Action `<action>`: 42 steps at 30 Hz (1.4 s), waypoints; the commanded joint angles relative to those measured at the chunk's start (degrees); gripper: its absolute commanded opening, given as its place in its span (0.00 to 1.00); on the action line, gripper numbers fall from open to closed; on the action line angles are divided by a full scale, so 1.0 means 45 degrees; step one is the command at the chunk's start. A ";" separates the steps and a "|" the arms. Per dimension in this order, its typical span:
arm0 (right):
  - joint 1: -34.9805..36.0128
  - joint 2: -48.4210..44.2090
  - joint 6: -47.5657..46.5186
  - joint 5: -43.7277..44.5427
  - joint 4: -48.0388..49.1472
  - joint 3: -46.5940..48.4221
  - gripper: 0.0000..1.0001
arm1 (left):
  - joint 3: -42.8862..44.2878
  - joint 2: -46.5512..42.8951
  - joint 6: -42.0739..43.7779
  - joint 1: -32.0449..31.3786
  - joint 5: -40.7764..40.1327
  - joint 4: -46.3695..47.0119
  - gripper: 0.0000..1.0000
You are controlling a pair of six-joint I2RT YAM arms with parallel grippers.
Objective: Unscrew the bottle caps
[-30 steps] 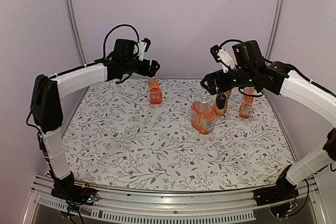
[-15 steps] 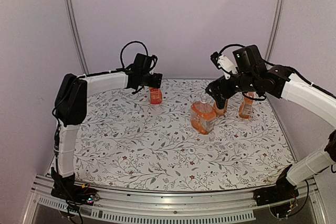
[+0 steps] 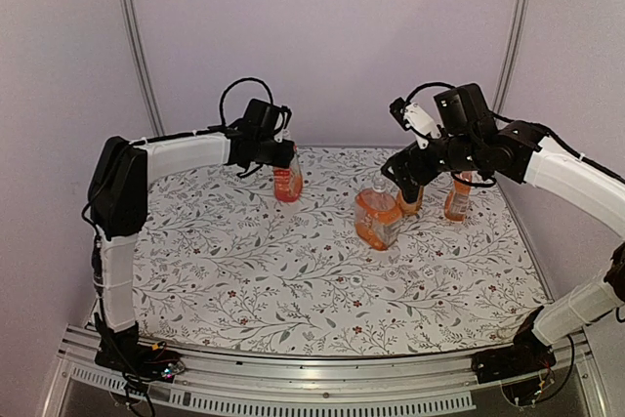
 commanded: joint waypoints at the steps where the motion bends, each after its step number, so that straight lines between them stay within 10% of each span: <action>1: -0.0002 -0.0984 -0.0615 -0.2130 -0.0023 -0.0069 0.99 | -0.1683 -0.2954 0.1368 -0.0500 0.1910 -0.0283 0.23; 13: 0.2890 -0.0986 -0.2797 -0.6542 0.1127 0.0648 0.99 | -0.5577 -1.1222 0.7156 -0.2448 1.0209 -0.4848 0.21; 27: 0.5165 0.1471 -0.1067 -0.6172 0.2158 0.1349 0.94 | -0.7042 -1.3263 0.7912 -0.3720 1.0831 -0.5057 0.21; 31: 0.5165 0.1844 -0.1225 -0.5948 0.2181 0.1530 0.76 | -0.7465 -1.3603 0.7787 -0.3723 1.1002 -0.4981 0.21; 38: 0.5158 0.2259 -0.0894 -0.6317 0.2229 0.1731 0.11 | -0.7555 -1.3816 0.7356 -0.3723 1.0966 -0.4600 0.22; 39: 0.5170 0.2192 -0.0813 -0.6340 0.2316 0.1663 0.06 | -0.7596 -1.3863 0.7191 -0.3723 1.0882 -0.4492 0.28; 42: 0.5163 0.1935 -0.0531 -0.6385 0.2938 0.1374 0.01 | -0.8006 -1.4117 0.5773 -0.3545 1.0423 -0.3437 0.96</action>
